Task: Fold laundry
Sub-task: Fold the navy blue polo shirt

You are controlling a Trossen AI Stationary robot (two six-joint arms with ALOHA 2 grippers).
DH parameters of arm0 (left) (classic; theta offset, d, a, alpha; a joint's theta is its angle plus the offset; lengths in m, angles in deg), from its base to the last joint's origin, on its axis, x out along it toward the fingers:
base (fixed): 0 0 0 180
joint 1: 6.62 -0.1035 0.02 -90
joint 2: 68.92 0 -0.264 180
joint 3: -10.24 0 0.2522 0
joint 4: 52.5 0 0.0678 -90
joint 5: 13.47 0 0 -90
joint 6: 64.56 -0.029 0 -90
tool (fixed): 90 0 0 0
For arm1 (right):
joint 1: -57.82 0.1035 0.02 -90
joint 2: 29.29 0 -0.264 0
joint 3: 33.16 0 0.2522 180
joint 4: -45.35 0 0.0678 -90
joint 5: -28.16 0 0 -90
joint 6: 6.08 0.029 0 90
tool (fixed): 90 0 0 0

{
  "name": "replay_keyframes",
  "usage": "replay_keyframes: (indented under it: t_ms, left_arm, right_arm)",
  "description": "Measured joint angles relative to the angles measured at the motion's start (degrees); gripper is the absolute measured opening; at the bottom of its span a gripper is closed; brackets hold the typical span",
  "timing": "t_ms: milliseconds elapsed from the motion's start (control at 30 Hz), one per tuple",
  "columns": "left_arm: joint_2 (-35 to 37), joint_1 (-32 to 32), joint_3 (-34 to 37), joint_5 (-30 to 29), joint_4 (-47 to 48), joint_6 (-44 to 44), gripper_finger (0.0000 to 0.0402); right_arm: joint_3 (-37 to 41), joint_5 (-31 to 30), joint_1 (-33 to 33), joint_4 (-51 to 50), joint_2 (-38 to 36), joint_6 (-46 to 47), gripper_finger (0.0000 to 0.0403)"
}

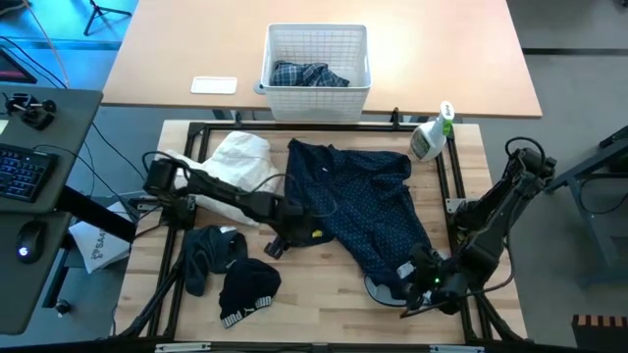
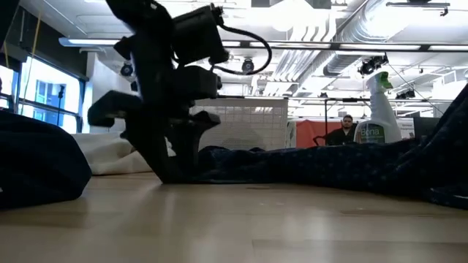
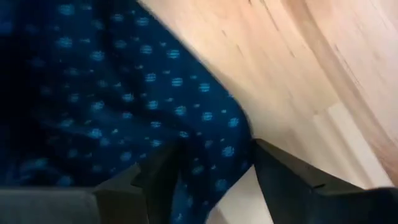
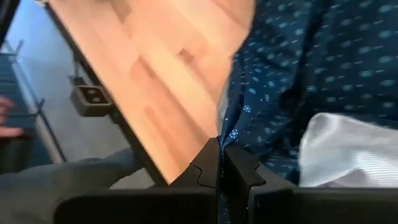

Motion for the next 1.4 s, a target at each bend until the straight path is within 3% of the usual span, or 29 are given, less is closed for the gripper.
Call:
replay_keyframes:
  t_ms: [100,267,433,567,800,1067,1200,1400]
  left_arm:
    - [-1.8,1.4,-0.2,-1.4,1.2,0.2,0.0148]
    - [0.5,2.4,-0.1,-8.2,6.0,1.6,0.0017]
    - [11.8,1.7,0.5,-24.0,16.6,3.7,0.0002]
    - [25.4,1.8,0.6,-30.0,25.4,5.5,0.0001]
    - [47.0,0.8,0.4,-33.8,31.0,5.6,0.0000]
    - [62.0,0.7,0.4,-33.9,31.3,7.0,0.0000]
    - [66.1,0.7,0.3,-35.5,31.3,8.1,0.0000]
    - [68.2,0.7,0.3,-39.6,31.3,8.2,0.0000]
  right_arm:
    - [0.0,0.8,0.0,5.9,1.0,-1.7,0.0000]
    - [0.0,3.4,0.9,18.7,8.0,-3.6,0.0000]
    - [0.0,14.4,1.5,30.4,18.8,-0.1,0.0000]
    - [-2.1,22.0,3.2,30.5,25.0,9.0,0.0000]
    - [-5.9,19.5,5.0,29.4,26.9,17.1,0.0011]
    - [-10.7,18.9,3.2,32.7,25.1,13.1,0.0143]
    - [-14.3,18.8,2.0,23.0,23.0,15.4,0.0181]
    - [-19.3,17.4,0.1,1.9,22.8,22.6,0.0176]
